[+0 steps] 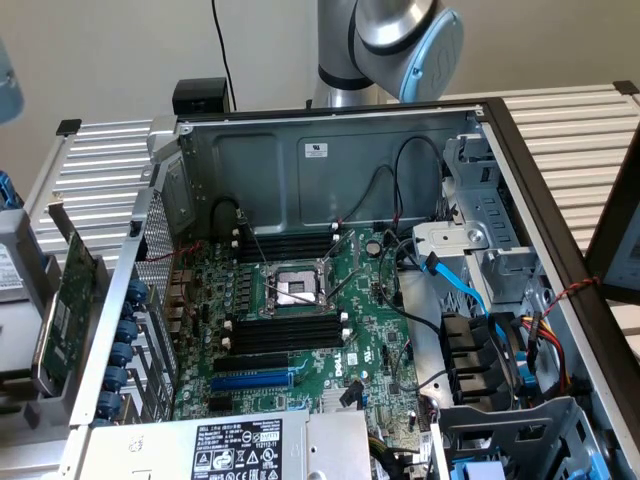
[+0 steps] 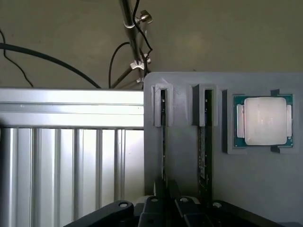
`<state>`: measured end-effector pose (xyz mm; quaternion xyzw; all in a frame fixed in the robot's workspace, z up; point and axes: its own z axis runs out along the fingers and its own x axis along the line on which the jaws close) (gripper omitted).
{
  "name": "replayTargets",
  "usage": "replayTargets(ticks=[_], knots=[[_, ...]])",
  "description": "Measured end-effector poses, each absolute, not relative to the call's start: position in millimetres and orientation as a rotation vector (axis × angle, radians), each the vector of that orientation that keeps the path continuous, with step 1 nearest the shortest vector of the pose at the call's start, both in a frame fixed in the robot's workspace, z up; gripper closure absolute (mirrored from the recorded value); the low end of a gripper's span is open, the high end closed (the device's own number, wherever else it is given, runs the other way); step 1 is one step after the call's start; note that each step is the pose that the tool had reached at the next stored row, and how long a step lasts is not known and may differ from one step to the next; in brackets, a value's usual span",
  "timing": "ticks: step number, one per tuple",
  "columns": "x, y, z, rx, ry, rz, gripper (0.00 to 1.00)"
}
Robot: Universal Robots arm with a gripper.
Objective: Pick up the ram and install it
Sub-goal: 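Pick up the ram and move it above insertion slot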
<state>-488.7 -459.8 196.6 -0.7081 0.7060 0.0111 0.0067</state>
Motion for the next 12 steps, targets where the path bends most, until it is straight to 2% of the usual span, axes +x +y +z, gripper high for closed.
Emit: replayTargets(ticks=[12], knots=[[-488.9, -464.8, 236.7, -2.218, 2.211, 0.029, 0.86]])
